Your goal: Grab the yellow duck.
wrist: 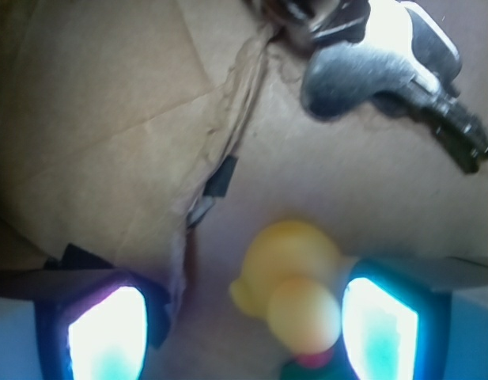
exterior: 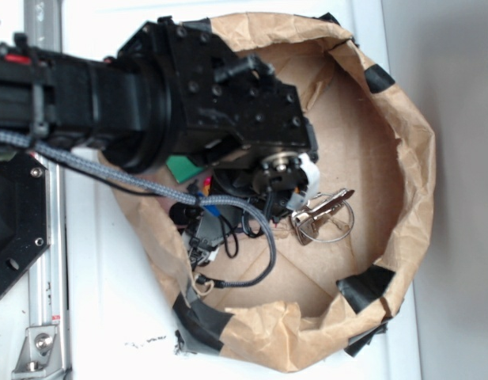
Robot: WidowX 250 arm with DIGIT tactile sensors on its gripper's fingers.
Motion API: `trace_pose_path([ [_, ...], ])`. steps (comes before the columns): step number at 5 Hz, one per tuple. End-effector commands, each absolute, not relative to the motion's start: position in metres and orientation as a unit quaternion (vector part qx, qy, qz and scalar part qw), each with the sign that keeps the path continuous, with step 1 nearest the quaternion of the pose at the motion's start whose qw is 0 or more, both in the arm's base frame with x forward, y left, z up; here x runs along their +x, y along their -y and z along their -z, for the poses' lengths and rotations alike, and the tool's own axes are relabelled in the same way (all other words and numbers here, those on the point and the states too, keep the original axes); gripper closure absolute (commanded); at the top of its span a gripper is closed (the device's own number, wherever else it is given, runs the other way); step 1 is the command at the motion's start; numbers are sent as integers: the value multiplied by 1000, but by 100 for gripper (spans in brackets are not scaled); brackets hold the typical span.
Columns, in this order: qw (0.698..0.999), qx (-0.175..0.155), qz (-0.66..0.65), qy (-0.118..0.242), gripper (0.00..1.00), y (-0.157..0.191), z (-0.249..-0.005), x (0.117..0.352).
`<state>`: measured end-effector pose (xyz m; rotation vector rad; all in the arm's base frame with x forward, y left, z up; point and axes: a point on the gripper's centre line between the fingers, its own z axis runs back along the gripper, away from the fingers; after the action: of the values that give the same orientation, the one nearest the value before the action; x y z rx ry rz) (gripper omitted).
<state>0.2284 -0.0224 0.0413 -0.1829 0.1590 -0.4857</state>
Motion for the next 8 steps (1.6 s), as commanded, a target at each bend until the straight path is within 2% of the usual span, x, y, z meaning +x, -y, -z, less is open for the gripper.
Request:
trace_pose_path([
  [1,962,-98,246,-68,0,30,-42,231],
  [2,963,-66,256,-45,0,29,-32,236],
  [3,968,-49,245,-6,0,23,-24,245],
  [4,971,-25,238,-9,100,21,-22,243],
  [8,971,-46,234,-6,100,16,-31,244],
])
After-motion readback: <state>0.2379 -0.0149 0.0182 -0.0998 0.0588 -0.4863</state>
